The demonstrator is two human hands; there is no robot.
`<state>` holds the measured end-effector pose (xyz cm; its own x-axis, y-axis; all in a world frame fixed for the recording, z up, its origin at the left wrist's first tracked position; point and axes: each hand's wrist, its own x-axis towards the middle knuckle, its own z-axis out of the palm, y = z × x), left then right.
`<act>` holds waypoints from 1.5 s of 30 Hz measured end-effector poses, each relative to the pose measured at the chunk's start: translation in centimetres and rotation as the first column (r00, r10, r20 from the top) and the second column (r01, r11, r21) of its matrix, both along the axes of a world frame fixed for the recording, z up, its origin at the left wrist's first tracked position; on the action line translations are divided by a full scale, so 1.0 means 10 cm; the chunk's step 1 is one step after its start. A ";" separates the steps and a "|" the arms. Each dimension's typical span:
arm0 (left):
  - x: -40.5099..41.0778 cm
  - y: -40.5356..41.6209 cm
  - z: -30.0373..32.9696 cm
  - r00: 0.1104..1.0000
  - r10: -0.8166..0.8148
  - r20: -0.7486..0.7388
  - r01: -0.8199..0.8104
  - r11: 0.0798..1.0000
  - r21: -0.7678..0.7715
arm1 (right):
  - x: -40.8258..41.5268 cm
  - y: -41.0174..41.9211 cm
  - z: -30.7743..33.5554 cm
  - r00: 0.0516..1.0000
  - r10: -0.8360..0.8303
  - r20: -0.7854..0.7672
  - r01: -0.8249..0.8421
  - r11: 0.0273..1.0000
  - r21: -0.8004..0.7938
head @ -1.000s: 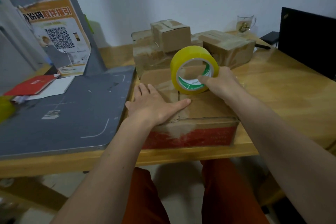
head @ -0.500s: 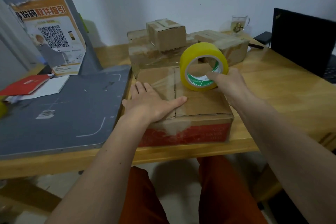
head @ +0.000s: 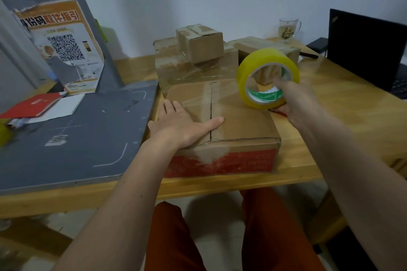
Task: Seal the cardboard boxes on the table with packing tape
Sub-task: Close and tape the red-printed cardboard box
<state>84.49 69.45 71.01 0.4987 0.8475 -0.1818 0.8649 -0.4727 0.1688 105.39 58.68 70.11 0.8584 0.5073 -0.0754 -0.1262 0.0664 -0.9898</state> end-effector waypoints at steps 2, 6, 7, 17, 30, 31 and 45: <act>-0.01 -0.01 0.01 1.000 -0.004 0.004 0.004 1.000 -0.011 | 0.07 -0.04 0.07 0.998 0.036 -0.045 -0.036 0.999 -0.012; -0.01 0.00 0.02 1.000 -0.017 0.000 0.017 1.000 -0.018 | 0.19 -0.15 0.12 0.960 0.168 -0.225 -0.150 0.984 0.094; 0.00 0.00 0.02 1.000 -0.018 -0.005 0.018 1.000 -0.017 | 0.19 -0.16 0.10 0.957 0.165 -0.238 -0.143 0.984 0.111; 0.00 0.03 -0.01 1.000 -0.029 -0.004 0.029 1.000 0.001 | 0.20 -0.23 0.00 0.950 0.165 -0.267 -0.144 0.985 0.096; 0.12 -0.09 0.04 0.965 -0.259 0.032 0.259 0.966 0.021 | 0.07 -0.19 -0.23 0.956 0.085 -0.282 -0.029 0.980 0.196; 0.17 -0.12 0.05 0.960 -0.278 0.038 0.278 0.960 -0.003 | 0.07 -0.19 -0.22 0.957 0.075 -0.281 -0.019 0.981 0.195; 0.75 -0.46 -0.01 0.859 -0.507 0.078 0.510 0.859 -0.040 | -0.17 -0.12 -0.13 0.996 -0.069 0.051 0.068 0.998 0.010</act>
